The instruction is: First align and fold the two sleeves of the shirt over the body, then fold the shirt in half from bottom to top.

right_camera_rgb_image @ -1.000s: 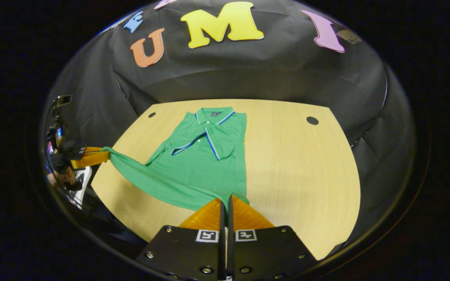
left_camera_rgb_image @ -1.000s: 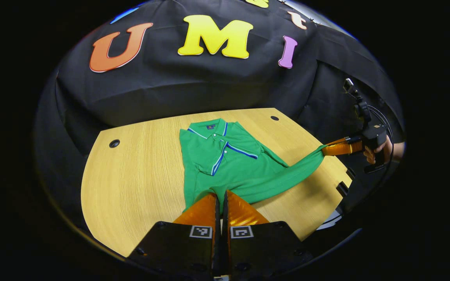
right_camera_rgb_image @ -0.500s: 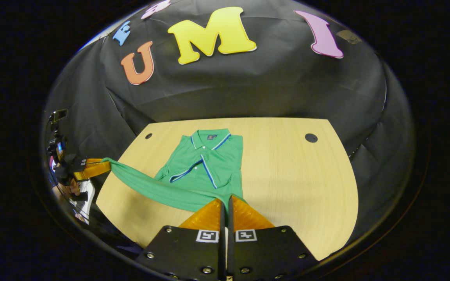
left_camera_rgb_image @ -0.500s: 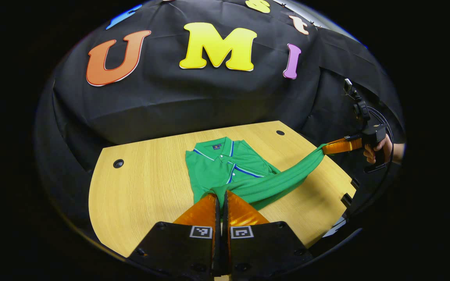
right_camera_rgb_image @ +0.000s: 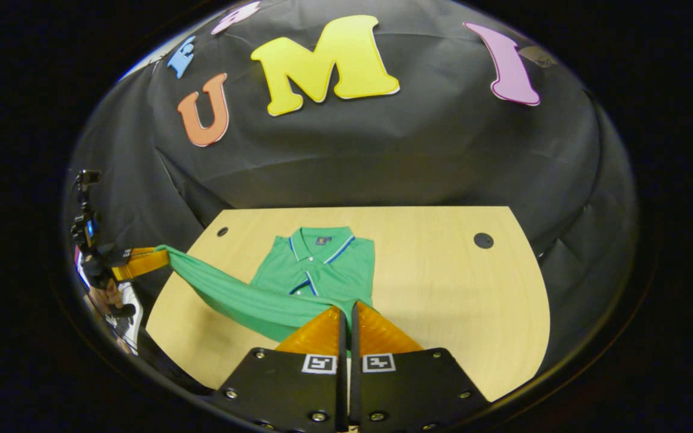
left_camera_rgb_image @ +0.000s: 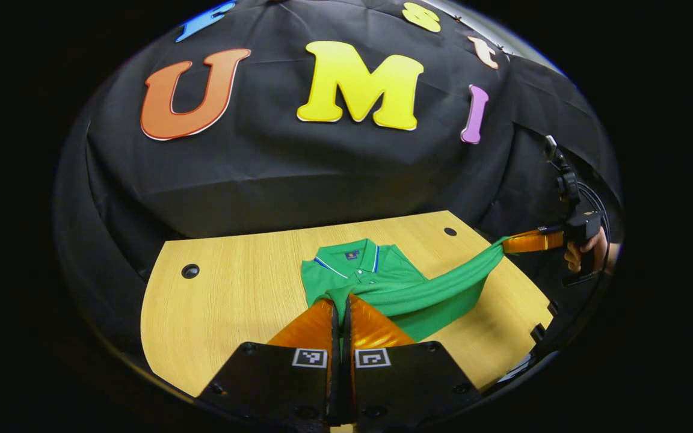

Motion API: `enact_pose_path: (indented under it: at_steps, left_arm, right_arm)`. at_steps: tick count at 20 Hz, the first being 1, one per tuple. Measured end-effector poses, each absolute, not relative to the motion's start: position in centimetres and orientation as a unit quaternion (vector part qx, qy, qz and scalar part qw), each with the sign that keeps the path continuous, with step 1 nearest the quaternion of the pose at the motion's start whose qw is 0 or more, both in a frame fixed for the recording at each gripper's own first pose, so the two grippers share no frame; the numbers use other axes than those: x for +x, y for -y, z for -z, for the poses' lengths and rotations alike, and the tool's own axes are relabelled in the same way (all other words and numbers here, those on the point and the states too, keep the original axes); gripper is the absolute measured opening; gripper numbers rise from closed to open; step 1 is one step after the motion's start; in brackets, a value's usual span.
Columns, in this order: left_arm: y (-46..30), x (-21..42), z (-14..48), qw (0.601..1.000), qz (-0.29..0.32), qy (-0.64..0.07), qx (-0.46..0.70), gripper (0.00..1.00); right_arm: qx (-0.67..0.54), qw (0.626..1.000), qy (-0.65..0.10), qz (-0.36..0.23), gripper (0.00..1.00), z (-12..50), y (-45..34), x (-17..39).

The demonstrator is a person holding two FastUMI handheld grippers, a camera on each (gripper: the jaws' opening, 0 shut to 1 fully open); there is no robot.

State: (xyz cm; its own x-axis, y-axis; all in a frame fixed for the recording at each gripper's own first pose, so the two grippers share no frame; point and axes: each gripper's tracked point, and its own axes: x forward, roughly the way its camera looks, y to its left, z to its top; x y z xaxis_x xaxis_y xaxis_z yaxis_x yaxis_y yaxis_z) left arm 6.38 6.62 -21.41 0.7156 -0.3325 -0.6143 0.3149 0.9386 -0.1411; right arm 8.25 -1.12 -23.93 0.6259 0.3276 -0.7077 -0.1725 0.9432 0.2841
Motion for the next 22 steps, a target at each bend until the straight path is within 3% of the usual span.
enact_pose_path:
  at_steps: [10, 22]
  left_arm:
    - [-6.4, 12.6, 22.4, 0.934, 0.158, -0.321, -0.02, 0.03]
    - [-6.4, 17.6, 28.7, 0.93, 0.121, -0.341, -0.061, 0.03]
  right_arm:
    - [0.102, 0.902, -0.401, -0.12, 0.0, 25.2, 0.8, 14.7]
    - [0.093, 0.91, -0.39, -0.106, 0.01, 30.4, -0.3, 21.4]
